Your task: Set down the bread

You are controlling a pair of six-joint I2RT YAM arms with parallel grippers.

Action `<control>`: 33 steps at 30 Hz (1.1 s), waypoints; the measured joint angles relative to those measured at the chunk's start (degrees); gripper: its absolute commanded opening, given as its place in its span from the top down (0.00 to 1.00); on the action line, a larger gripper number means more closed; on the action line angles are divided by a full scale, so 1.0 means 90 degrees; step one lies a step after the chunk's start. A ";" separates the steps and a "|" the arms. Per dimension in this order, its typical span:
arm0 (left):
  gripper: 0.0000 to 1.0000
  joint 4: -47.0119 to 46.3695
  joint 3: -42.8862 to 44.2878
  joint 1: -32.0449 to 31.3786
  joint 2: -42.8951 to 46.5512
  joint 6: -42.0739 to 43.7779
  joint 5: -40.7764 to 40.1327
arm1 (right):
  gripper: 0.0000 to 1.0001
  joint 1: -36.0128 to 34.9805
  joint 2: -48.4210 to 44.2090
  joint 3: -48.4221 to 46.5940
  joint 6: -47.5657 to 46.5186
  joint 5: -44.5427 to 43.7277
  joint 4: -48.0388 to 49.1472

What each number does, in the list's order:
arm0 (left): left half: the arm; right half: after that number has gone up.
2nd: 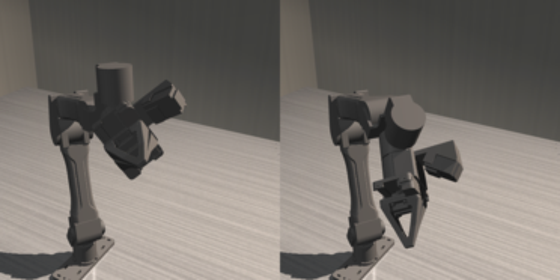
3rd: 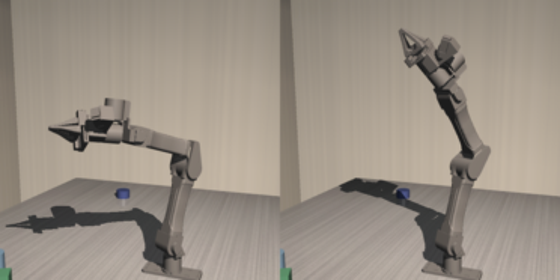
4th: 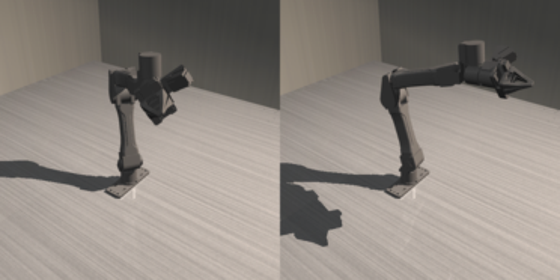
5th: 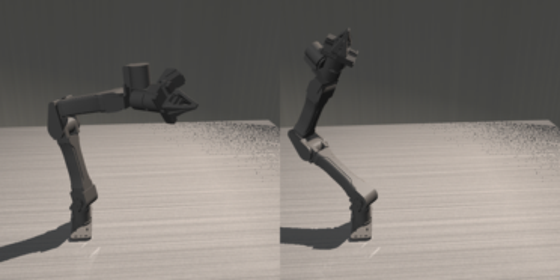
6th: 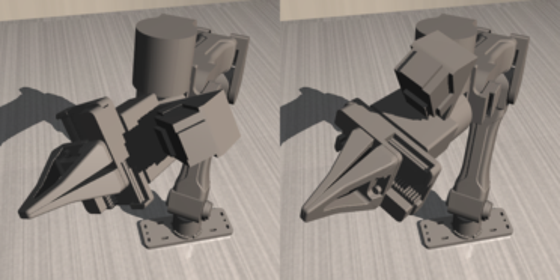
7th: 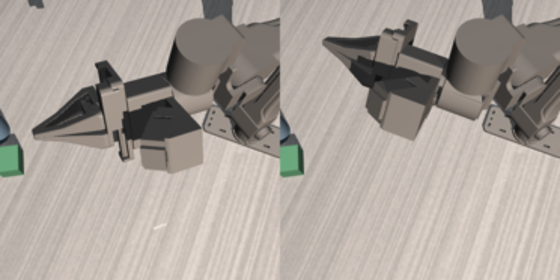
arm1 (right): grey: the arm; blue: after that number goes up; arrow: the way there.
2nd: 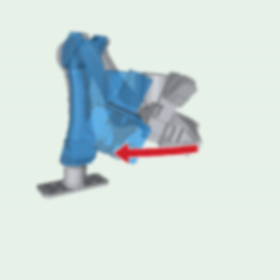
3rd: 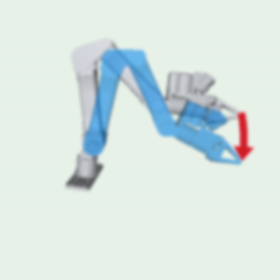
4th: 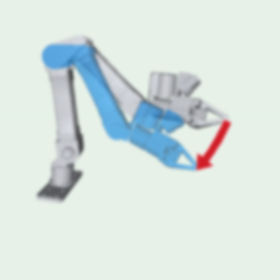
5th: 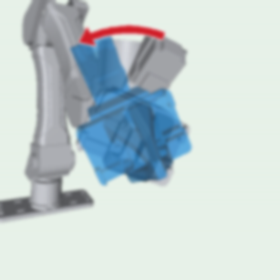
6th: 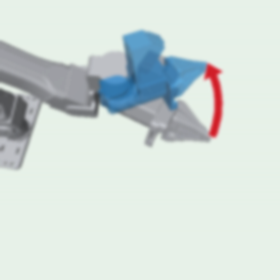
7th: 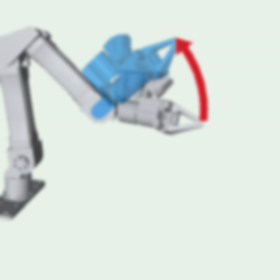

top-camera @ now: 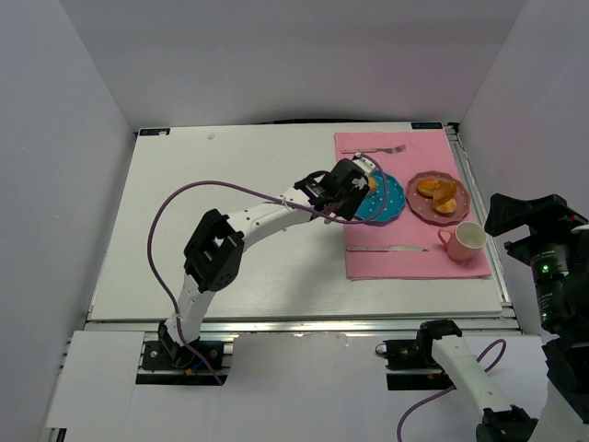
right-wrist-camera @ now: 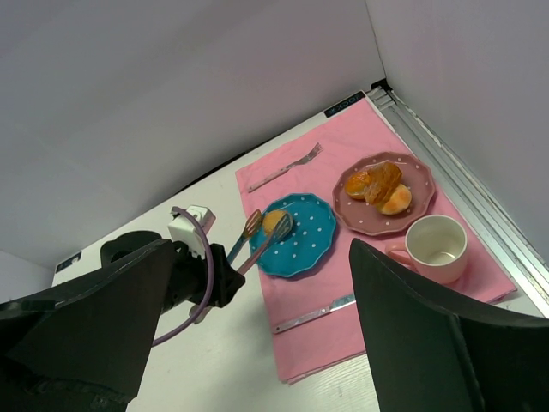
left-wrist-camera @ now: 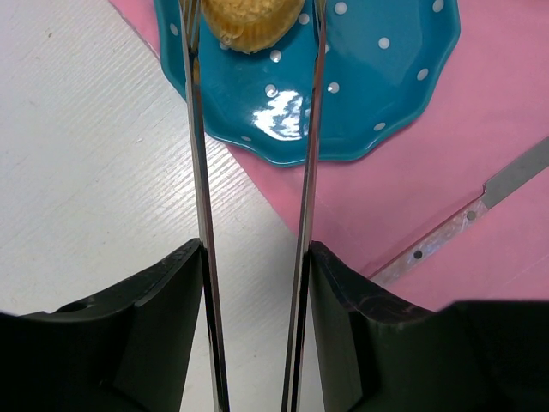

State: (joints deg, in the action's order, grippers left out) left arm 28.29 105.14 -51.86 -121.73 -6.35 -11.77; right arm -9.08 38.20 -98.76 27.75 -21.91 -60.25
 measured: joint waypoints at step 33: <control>0.49 -0.0398 -0.5236 -0.0114 0.4371 -0.4056 -0.1780 | 0.11 0.0000 -0.0425 0.0923 0.0138 0.0335 0.0211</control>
State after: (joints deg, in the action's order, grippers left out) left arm 24.71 58.02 -52.88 -82.39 -42.85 -27.79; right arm -9.08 34.37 -90.45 28.99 -18.90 -58.35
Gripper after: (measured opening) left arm 0.518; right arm 0.895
